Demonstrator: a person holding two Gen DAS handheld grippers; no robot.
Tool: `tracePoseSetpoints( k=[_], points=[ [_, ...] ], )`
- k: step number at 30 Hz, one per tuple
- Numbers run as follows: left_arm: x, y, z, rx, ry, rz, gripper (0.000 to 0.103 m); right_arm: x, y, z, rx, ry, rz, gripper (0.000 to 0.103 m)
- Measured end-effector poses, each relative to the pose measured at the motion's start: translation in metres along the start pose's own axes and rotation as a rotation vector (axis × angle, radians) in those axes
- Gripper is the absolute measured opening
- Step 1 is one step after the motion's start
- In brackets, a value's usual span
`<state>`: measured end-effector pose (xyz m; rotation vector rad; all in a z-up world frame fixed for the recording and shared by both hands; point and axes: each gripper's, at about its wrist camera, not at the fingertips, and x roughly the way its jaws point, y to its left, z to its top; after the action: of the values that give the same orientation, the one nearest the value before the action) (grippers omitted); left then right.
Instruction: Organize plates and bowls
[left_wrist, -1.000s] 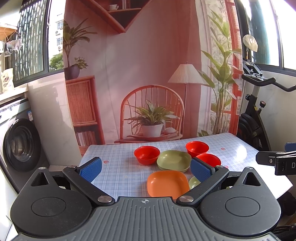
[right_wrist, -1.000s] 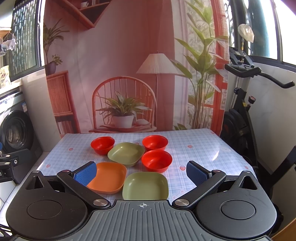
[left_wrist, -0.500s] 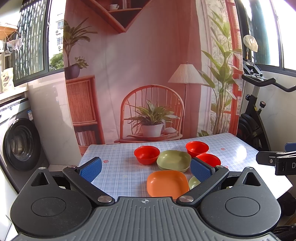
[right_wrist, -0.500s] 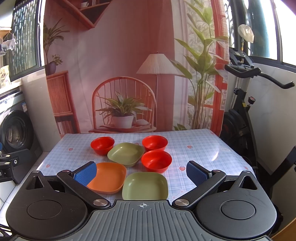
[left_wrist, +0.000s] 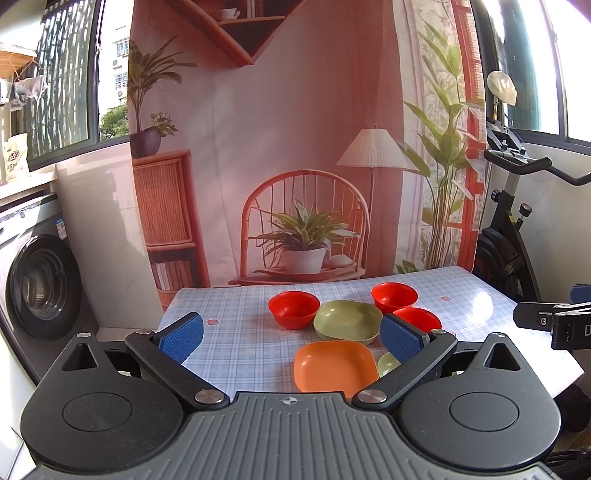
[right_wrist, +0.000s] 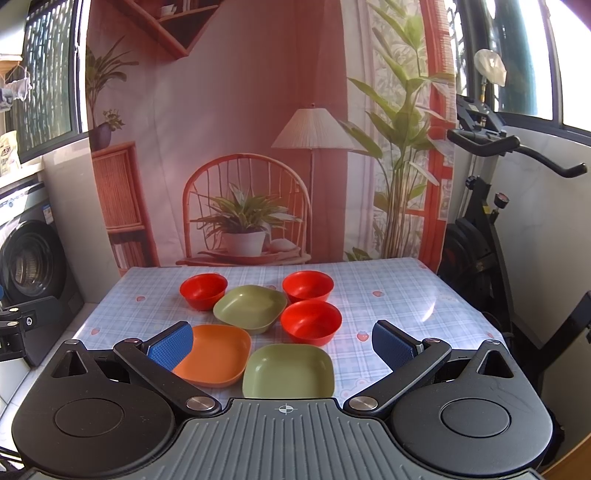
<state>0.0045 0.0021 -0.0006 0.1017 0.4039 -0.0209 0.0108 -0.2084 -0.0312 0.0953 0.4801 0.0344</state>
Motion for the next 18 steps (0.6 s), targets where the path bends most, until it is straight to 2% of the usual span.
tracePoseSetpoints(
  k=[18],
  points=[
    [-0.0043, 0.0004, -0.0012, -0.013, -0.008, -0.003, 0.103, -0.0016, -0.0056, 0.0031, 0.014, 0.009, 0.011, 0.103]
  ],
)
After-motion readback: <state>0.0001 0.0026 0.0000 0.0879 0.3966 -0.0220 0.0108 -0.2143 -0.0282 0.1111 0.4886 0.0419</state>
